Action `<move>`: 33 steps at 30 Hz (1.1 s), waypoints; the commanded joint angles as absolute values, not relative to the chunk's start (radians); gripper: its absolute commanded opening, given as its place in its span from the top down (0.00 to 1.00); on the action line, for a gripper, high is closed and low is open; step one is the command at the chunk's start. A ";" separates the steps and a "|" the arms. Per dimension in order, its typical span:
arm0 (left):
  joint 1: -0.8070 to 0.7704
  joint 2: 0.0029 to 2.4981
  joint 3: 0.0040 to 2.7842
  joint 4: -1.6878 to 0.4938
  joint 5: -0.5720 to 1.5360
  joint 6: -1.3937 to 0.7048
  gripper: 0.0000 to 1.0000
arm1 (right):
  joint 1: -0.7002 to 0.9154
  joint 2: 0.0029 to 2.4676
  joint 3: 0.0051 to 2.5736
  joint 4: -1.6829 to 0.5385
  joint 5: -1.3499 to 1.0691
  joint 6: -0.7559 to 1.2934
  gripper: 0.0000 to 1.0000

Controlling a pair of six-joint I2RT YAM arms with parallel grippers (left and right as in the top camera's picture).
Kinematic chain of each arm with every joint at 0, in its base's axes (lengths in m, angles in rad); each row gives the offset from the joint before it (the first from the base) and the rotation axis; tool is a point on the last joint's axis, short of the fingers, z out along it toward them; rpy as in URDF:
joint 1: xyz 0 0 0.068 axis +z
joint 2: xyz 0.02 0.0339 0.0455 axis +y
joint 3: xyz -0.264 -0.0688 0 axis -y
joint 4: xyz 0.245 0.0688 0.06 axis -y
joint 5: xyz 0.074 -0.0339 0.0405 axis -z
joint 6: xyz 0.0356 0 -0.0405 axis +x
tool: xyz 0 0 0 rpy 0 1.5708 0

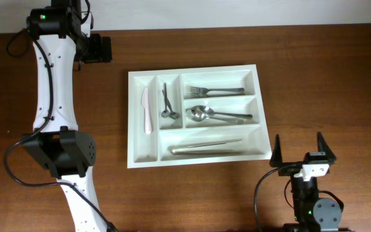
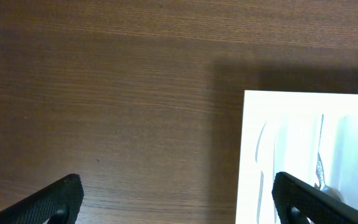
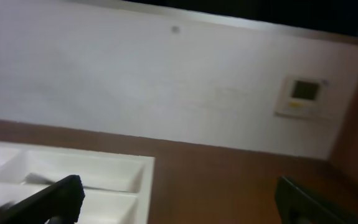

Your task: Pack container

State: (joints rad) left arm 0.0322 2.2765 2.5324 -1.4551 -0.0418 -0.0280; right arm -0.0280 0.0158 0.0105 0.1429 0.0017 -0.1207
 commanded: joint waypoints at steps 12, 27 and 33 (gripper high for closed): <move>0.034 2.281 2.553 -1.456 -0.042 -0.041 0.01 | -0.020 0.004 0.006 0.014 0.102 -0.058 0.01; 0.034 2.281 2.553 -1.456 -0.042 -0.041 0.01 | -0.020 0.009 0.006 -0.072 0.102 -0.058 0.01; 0.035 2.292 2.553 -1.456 -0.042 -0.041 0.01 | -0.020 0.009 0.006 -0.072 0.102 -0.058 0.01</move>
State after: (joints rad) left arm 0.0322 2.2765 2.5324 -1.4551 -0.0414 -0.0280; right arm -0.0280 0.0158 0.0105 -0.0639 0.0826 -0.0635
